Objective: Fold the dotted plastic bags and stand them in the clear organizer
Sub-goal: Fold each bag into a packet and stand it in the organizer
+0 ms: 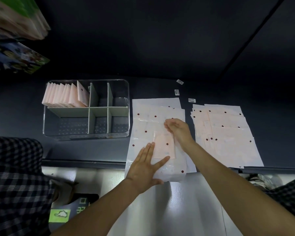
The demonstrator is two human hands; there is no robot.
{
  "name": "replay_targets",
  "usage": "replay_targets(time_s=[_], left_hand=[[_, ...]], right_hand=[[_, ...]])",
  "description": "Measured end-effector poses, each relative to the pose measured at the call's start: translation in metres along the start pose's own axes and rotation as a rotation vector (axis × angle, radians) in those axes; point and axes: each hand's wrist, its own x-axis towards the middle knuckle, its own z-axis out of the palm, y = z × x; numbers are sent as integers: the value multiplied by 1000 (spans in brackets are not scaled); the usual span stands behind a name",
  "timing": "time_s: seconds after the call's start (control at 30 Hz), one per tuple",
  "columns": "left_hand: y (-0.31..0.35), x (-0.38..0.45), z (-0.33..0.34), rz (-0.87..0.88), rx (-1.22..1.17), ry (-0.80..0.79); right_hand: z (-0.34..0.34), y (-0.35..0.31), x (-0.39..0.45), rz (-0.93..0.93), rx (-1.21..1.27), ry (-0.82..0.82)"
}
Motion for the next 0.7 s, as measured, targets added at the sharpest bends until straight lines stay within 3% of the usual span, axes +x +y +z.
replay_targets(time_s=[0.07, 0.2, 0.53, 0.7], left_hand=[[-2, 0, 1, 14, -17, 13], [-3, 1, 1, 23, -42, 55], [-10, 2, -11, -51, -244, 67], [-14, 7, -29, -129, -404, 76]], right_hand=[[-8, 5, -15, -247, -356, -66], [-35, 42, -53, -543, -949, -301], [-42, 33, -68, -982, -1310, -203], [-37, 21, -67, -863, -1248, -216]])
